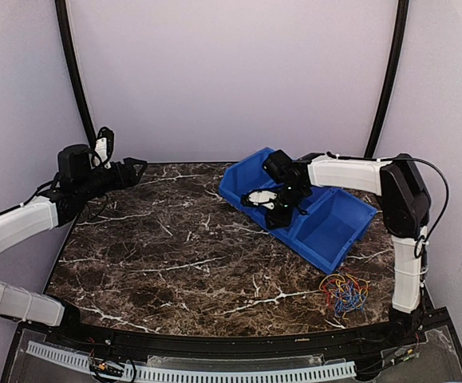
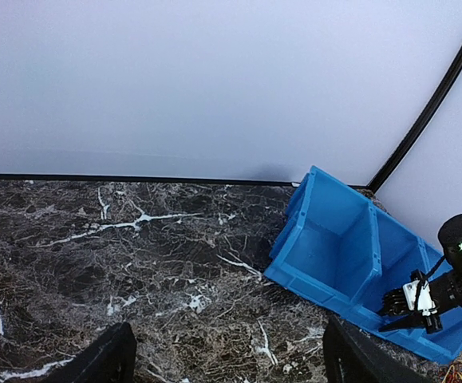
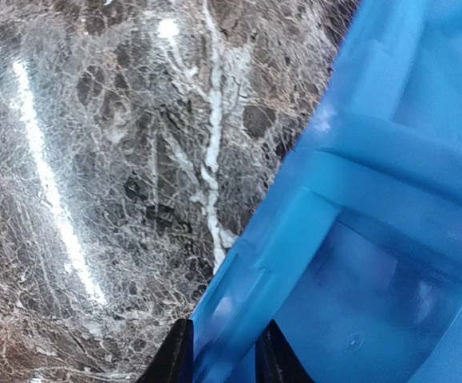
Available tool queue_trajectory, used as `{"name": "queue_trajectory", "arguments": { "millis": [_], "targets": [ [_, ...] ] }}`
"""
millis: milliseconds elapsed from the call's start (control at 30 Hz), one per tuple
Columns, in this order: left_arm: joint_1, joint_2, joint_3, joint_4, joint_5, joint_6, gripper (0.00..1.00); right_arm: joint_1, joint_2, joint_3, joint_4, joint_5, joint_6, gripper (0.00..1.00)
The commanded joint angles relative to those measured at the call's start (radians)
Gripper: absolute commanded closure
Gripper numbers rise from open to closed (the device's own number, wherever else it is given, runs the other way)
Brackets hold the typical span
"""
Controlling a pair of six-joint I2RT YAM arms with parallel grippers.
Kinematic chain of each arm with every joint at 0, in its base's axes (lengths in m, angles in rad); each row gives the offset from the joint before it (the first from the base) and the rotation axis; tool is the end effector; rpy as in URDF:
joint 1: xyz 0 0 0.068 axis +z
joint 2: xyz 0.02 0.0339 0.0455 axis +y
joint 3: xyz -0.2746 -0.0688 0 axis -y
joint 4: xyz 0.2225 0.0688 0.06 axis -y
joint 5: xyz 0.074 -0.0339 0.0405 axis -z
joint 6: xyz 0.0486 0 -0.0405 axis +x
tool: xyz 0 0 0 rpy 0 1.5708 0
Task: Untangle the cables
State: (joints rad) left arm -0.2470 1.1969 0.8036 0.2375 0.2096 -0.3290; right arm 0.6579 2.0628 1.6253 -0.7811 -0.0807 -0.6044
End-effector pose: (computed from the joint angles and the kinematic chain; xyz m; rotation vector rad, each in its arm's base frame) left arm 0.2577 -0.0754 0.3204 0.0858 1.7592 -0.6030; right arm 0.3291 0.2593 0.2007 -1.6619 2.2399 0.1258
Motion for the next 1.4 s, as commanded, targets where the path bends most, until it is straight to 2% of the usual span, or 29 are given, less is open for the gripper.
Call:
{"name": "queue_trajectory", "arguments": {
  "millis": [0,267,333,467,567,667,867,900,933,967,1100,1200,1367],
  "targets": [
    [-0.006,-0.033,-0.001,0.022,0.005,-0.005,0.16,-0.005,0.003,0.032,0.039,0.001,-0.129,0.78],
    [-0.006,-0.03,-0.006,0.022,-0.004,-0.001,0.16,-0.011,0.069,0.142,0.061,0.076,-0.195,0.77],
    [-0.007,-0.028,-0.006,0.022,-0.009,0.001,0.16,-0.015,0.062,0.161,0.048,0.078,-0.18,0.71],
    [-0.008,-0.025,-0.007,0.021,-0.009,0.001,0.16,-0.015,-0.042,0.135,0.015,0.045,-0.146,0.48],
    [-0.008,-0.018,-0.006,0.024,0.001,-0.005,0.16,-0.023,-0.189,0.036,0.025,-0.006,-0.135,0.37],
    [-0.012,-0.001,-0.003,0.028,0.044,-0.007,0.16,-0.057,-0.332,-0.072,0.014,-0.095,-0.123,0.31],
    [-0.095,0.017,0.014,0.009,0.124,0.089,0.16,-0.176,-0.559,-0.295,-0.207,-0.299,-0.218,0.26],
    [-0.108,0.019,0.016,0.004,0.126,0.1,0.16,-0.2,-0.599,-0.346,-0.224,-0.307,-0.249,0.19],
    [-0.133,0.02,0.016,-0.004,0.131,0.118,0.16,-0.221,-0.649,-0.402,-0.236,-0.311,-0.274,0.05],
    [-0.143,0.024,0.019,-0.007,0.134,0.124,0.16,-0.244,-0.7,-0.451,-0.245,-0.314,-0.295,0.02],
    [-0.17,0.057,0.039,-0.019,0.183,0.134,0.16,-0.313,-0.86,-0.603,-0.318,-0.307,-0.398,0.01],
    [-0.173,0.078,0.047,-0.024,0.202,0.131,0.16,-0.336,-0.906,-0.703,-0.363,-0.246,-0.462,0.01],
    [-0.184,0.099,0.044,-0.023,0.215,0.131,0.16,-0.336,-0.945,-0.838,-0.348,-0.164,-0.531,0.01]
  ]
}}
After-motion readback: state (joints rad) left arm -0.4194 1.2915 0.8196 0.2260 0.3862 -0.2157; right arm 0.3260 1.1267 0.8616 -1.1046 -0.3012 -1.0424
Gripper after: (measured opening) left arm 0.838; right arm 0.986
